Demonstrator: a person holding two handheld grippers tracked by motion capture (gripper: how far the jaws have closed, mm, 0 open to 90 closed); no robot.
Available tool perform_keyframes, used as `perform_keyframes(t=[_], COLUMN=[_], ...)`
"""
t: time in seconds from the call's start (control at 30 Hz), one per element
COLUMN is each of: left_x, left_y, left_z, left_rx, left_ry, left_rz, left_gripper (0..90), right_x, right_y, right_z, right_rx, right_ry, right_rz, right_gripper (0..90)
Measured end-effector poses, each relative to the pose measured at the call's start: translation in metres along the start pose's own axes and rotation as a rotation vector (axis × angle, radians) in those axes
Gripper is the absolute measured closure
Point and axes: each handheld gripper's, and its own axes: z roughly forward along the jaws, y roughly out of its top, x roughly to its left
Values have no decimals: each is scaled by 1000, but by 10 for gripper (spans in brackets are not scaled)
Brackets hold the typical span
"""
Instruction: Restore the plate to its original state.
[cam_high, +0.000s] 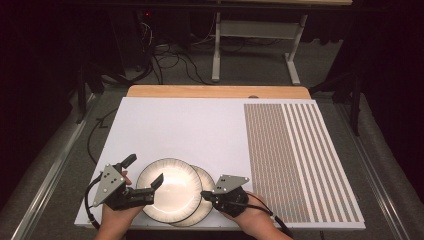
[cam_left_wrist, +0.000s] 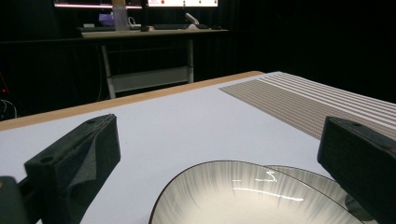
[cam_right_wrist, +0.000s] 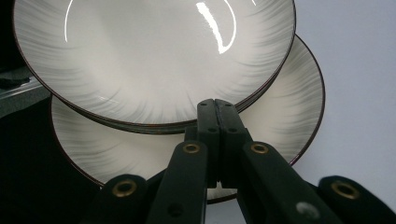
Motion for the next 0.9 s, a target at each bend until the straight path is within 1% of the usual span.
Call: perform_keyframes(t=[0.27,0.5,0.9], left_x=[0,0,0], left_y=[0,2,3], left_z=[0,-1,0], left_rx=[16,11,19], left_ry=[-2,-2,-1], left_rz=[-3,-4,-5], left_gripper=[1,2,1], right_x=[0,0,0], right_y=[0,0,0], right_z=[0,0,0], right_rx=[3,2,2], right_ry=[-3,-3,-5], right_rz=[-5,-5,-10], right_gripper=[900,900,900])
